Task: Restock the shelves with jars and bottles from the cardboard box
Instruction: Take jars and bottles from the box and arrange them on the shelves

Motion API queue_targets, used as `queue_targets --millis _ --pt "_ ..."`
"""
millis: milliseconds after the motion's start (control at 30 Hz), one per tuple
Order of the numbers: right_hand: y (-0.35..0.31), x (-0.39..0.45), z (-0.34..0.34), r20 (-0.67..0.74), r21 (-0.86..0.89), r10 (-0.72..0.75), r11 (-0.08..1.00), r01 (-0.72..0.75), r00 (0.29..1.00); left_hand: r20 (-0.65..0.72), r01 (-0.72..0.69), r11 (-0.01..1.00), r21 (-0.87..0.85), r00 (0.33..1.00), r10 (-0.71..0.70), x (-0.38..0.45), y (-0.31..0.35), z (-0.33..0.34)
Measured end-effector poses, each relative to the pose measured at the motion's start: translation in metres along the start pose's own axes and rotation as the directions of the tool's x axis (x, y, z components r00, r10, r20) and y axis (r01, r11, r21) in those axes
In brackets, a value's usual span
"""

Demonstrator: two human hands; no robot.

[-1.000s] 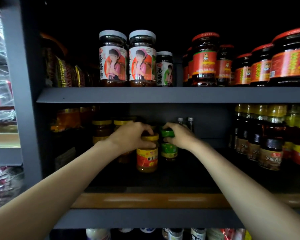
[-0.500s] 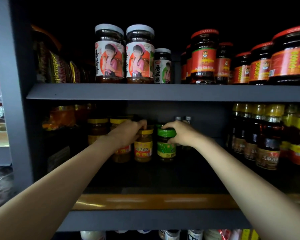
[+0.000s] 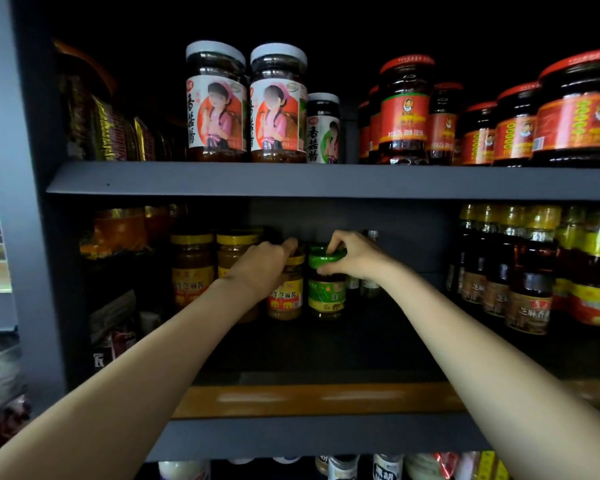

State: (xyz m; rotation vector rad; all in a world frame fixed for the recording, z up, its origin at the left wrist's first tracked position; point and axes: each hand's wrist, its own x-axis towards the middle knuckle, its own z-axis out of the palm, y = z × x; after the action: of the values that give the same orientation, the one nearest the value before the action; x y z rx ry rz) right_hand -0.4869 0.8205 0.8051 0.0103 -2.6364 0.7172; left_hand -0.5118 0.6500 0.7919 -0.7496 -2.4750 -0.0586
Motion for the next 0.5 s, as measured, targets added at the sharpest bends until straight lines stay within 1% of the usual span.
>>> queue_targets --millis 67,200,300,400,500 --pt "-0.004 0.001 0.003 -0.017 -0.007 0.034 0.999 -0.034 0.999 -0.001 -0.003 1.0 0.0 1.0 0.003 0.001 -0.001 0.0" --pt "-0.013 -0.003 0.01 -0.098 -0.136 0.03 0.99 -0.044 0.995 -0.007 -0.018 1.0 0.007 1.0 0.018 0.003 0.0 -0.002" --pt "-0.012 -0.008 0.009 -0.058 -0.079 -0.008 0.997 0.003 0.998 0.006 -0.023 1.0 0.015 1.0 0.023 0.005 0.0 -0.005" --pt "-0.008 -0.012 0.009 0.013 -0.155 -0.056 0.986 0.057 0.998 0.001 -0.033 0.999 0.018 0.999 0.033 0.005 -0.002 -0.005" --pt "-0.006 -0.015 0.012 -0.03 -0.214 -0.073 0.975 0.065 0.997 0.0 -0.047 0.998 0.04 0.999 0.047 0.004 -0.002 -0.006"
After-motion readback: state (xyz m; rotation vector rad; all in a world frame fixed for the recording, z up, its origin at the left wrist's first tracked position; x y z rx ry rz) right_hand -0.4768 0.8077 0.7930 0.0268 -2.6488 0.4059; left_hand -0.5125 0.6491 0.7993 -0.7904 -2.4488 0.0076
